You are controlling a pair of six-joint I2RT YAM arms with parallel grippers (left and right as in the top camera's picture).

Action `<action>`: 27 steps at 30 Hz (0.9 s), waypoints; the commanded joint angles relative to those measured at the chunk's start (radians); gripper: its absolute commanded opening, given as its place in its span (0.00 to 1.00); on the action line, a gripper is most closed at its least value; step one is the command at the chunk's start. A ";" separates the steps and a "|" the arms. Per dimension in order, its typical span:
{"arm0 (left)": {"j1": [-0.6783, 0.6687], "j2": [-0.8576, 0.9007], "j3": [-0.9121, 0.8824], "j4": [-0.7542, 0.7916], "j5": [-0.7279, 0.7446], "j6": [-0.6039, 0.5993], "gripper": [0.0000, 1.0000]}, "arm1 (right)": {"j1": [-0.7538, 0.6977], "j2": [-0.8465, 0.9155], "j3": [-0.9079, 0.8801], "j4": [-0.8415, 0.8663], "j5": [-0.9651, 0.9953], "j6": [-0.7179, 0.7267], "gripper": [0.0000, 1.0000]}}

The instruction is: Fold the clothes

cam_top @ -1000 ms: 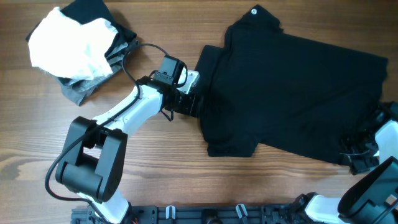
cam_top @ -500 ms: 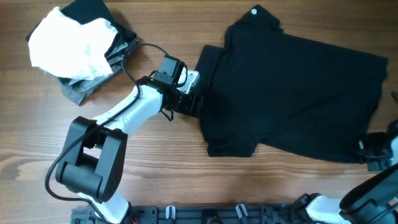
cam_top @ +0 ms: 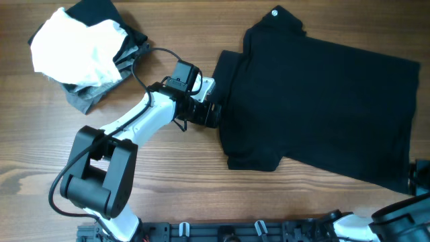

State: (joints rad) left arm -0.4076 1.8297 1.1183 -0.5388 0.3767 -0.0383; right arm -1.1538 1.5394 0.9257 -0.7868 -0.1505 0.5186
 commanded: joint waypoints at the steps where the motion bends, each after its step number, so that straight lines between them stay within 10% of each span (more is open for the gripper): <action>1: -0.003 0.011 0.000 -0.002 0.016 0.008 0.89 | 0.051 0.009 0.019 0.042 -0.466 -0.291 0.42; 4: -0.003 0.011 0.000 -0.001 0.016 0.008 0.85 | 0.212 0.013 0.016 0.046 -0.176 -0.219 0.43; 5: -0.003 0.011 0.000 -0.001 0.016 0.008 0.85 | 0.266 0.017 0.016 0.063 -0.036 -0.173 0.68; 7: -0.003 0.011 0.000 -0.004 0.016 0.008 0.85 | 0.333 0.028 0.016 0.104 0.215 -0.090 0.81; 16: -0.003 0.011 0.000 -0.013 0.016 0.008 0.86 | 0.328 0.152 0.015 0.079 0.276 -0.048 0.56; 20: -0.003 0.011 0.000 -0.016 0.016 0.008 0.86 | 0.303 0.148 0.055 0.060 0.254 -0.047 0.05; 27: -0.003 0.011 0.000 -0.016 0.016 0.008 0.86 | 0.199 0.104 0.175 -0.025 0.225 -0.029 0.04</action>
State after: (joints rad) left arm -0.4076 1.8301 1.1183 -0.5545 0.3767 -0.0383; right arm -0.9344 1.6642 1.0798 -0.7925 0.1017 0.4782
